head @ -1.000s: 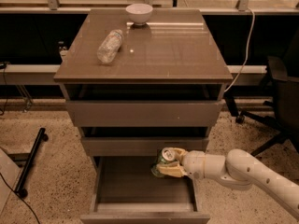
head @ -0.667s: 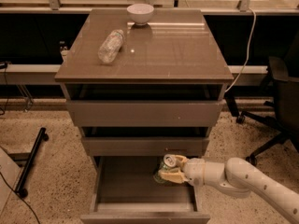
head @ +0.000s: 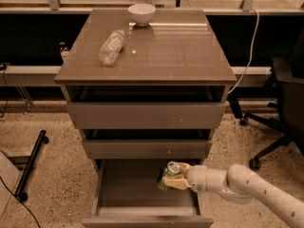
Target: Place green can into bottom drawer
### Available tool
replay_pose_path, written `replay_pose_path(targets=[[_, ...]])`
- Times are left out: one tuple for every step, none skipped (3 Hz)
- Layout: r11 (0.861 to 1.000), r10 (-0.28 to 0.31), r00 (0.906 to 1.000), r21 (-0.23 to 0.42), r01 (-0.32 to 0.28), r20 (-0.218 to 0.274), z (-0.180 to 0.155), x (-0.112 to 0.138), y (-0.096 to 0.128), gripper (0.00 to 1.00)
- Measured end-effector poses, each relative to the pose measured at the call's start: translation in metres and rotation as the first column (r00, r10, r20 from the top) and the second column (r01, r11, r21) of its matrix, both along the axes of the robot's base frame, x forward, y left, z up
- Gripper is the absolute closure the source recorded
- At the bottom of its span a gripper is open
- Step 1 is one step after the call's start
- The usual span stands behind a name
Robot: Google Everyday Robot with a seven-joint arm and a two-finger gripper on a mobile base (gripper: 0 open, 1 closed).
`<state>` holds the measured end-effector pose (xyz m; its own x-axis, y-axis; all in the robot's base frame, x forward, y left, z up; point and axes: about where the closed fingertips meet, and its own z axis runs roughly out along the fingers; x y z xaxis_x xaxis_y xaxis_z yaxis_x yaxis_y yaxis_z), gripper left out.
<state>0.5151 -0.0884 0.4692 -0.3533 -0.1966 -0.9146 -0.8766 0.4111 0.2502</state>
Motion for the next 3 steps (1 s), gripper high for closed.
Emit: replay_pose_path(targets=[[1.000, 0.002, 1.0000, -0.004, -0.002, -0.004, -0.002, 0.000, 0.002, 1.00], [1.000, 0.005, 1.0000, -0.007, -0.005, -0.007, -0.025, 0.005, 0.011, 1.00], [1.000, -0.010, 0.9994, -0.006, 0.009, -0.033, -0.058, 0.012, 0.016, 1.00]])
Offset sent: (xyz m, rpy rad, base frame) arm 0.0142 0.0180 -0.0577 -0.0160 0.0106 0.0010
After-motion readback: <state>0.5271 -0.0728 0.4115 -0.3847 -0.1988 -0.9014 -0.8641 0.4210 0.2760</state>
